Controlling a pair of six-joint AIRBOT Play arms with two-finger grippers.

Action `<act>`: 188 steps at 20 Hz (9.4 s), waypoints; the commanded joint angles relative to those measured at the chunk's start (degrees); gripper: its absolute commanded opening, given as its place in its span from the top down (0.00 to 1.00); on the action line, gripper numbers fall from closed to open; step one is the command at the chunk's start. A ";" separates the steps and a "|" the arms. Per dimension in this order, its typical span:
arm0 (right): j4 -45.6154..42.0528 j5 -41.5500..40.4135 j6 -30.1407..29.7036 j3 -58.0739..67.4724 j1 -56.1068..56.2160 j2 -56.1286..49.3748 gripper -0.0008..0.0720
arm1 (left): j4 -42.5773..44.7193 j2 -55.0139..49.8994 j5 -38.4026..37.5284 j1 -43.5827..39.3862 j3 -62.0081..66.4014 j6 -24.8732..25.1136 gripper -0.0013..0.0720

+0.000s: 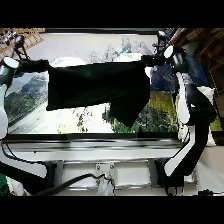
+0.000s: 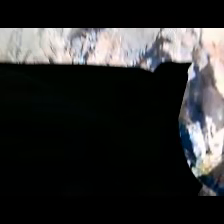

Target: Fold the clothes and pants, and hang the long-sleeved shirts on hangers.

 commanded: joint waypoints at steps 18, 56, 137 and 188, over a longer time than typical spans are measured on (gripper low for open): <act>1.01 18.18 6.56 -32.26 -10.82 23.08 0.45 | 6.56 20.31 -23.65 10.82 -20.00 -18.82 0.75; 19.76 -8.57 -0.13 -52.37 -6.47 24.76 0.94 | -14.49 18.88 3.43 12.26 -47.08 -11.78 0.78; 29.90 12.68 -10.01 -43.06 -11.08 16.39 0.94 | -17.46 18.56 -4.07 -20.94 -21.14 2.12 0.76; 22.95 38.32 8.63 -13.88 -12.09 27.56 0.94 | -11.80 -30.49 -17.77 -48.30 29.16 -39.30 0.97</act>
